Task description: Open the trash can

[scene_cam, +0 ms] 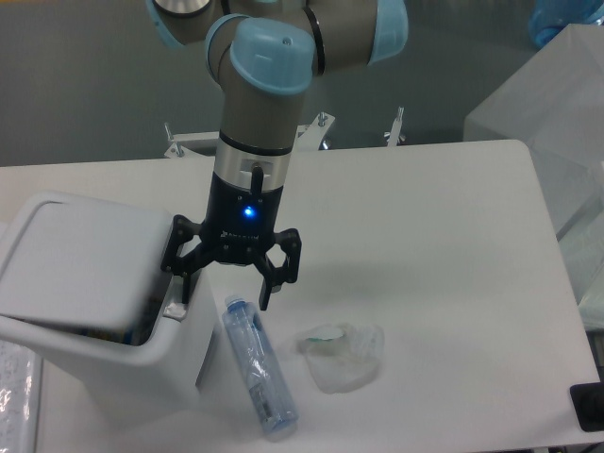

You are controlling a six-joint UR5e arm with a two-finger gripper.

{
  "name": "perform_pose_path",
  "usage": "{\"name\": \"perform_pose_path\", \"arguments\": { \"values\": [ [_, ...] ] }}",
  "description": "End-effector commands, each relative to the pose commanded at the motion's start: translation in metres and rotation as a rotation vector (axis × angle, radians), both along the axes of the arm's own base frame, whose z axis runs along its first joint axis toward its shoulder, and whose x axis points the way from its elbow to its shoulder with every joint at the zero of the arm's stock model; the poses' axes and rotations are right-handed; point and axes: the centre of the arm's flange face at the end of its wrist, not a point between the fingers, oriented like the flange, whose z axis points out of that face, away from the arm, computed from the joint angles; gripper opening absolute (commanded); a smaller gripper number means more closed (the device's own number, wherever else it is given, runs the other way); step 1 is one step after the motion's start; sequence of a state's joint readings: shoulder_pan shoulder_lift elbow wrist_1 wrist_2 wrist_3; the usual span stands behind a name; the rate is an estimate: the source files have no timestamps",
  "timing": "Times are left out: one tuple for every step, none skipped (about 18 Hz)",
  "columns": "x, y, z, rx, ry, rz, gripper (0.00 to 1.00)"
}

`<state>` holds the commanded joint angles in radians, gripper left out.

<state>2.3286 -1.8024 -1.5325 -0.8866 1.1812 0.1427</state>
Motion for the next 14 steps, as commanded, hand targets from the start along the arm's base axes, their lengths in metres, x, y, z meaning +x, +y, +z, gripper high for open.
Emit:
{"name": "perform_pose_path", "arguments": {
  "values": [
    [0.0,0.0,0.0,0.0,0.0,0.0,1.0],
    [0.0,0.0,0.002,0.002,0.002,0.0,1.0],
    [0.0,0.0,0.004,0.007,0.007,-0.001,1.0],
    [0.0,0.0,0.011,0.017,0.018,-0.002,1.0],
    [0.0,0.0,0.015,0.022,0.025,-0.005,1.0],
    [-0.001,-0.001,0.022,0.032,0.036,-0.006,1.0],
    [-0.002,0.0,0.032,0.046,0.051,-0.007,1.0],
    [-0.003,0.002,0.043,0.061,0.068,-0.005,1.0],
    [-0.007,0.003,0.052,0.068,0.09,0.002,1.0],
    [-0.015,-0.001,0.062,0.059,0.125,0.029,1.0],
    [-0.025,-0.006,0.067,0.041,0.162,0.063,1.0],
    [-0.035,-0.01,0.073,0.029,0.193,0.092,1.0],
    [-0.039,-0.012,0.078,0.018,0.227,0.093,1.0],
    [-0.043,-0.015,0.078,-0.008,0.266,0.084,1.0]
  ]
}}
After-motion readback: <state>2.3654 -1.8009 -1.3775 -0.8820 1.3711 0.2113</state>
